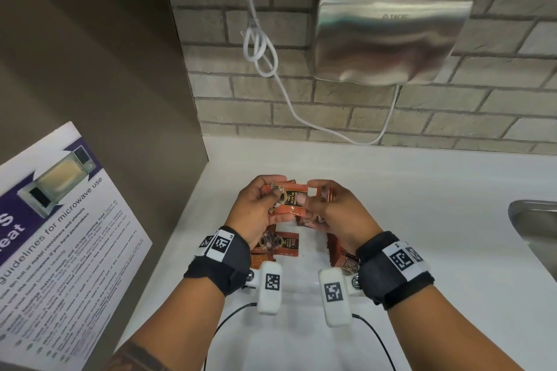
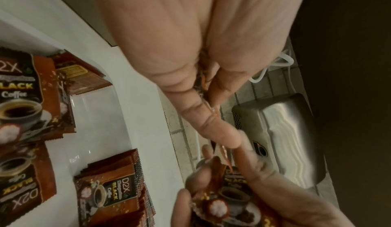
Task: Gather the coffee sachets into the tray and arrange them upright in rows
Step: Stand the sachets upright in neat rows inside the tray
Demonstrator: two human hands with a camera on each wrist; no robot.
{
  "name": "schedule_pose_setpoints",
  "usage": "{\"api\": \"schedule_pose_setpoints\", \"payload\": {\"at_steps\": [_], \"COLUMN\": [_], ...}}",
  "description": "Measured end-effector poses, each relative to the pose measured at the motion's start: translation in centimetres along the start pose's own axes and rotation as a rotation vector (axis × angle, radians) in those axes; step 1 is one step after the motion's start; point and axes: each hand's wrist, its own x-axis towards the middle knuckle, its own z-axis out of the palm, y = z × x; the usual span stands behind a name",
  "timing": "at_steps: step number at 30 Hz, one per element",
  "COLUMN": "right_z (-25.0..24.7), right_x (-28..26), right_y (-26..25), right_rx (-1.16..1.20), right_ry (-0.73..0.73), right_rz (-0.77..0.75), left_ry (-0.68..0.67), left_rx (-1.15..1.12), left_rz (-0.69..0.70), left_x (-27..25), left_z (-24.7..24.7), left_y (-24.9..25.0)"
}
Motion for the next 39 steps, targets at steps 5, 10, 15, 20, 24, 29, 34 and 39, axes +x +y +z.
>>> {"api": "schedule_pose_setpoints", "payload": {"at_steps": [5, 10, 15, 20, 24, 29, 34, 39], "right_z": [0.1, 0.0, 0.6, -0.1, -0.1, 0.4, 0.4, 0.4], "right_x": [0.5, 0.9, 0.5, 0.3, 0.3, 0.1, -0.2, -0.8], "right_y": [0.1, -0.3, -0.3, -0.9, -0.9, -0.9, -1.5, -1.7], "right_rx": [0.057, 0.138, 0.074, 0.107, 0.171, 0.227, 0.121, -0.042], "right_ry": [0.022, 0.129, -0.012, 0.066, 0.101, 0.064, 0.023, -0.332], "right_rz": [-0.003, -0.106, -0.041, -0.025, 0.013, 0.013, 0.056, 0.133], "left_ry": [-0.015, -0.057, -0.054, -0.002, 0.163, 0.214, 0.072, -0.14], "left_rx": [0.041, 0.238, 0.168, 0.005, 0.111, 0.206, 0.406, 0.405], "left_rz": [-0.002, 0.003, 0.037, -0.022, 0.001, 0.066, 0.157, 0.185], "left_x": [0.0, -0.1, 0.0, 0.3, 0.9, 1.3, 0.8, -0.1], "left_z": [0.1, 0.0, 0.8, 0.4, -0.6, -1.4, -1.5, 0.5], "left_y": [-0.2, -0.5, -0.6, -0.3, -0.4, -0.6, 0.8, 1.7]}}
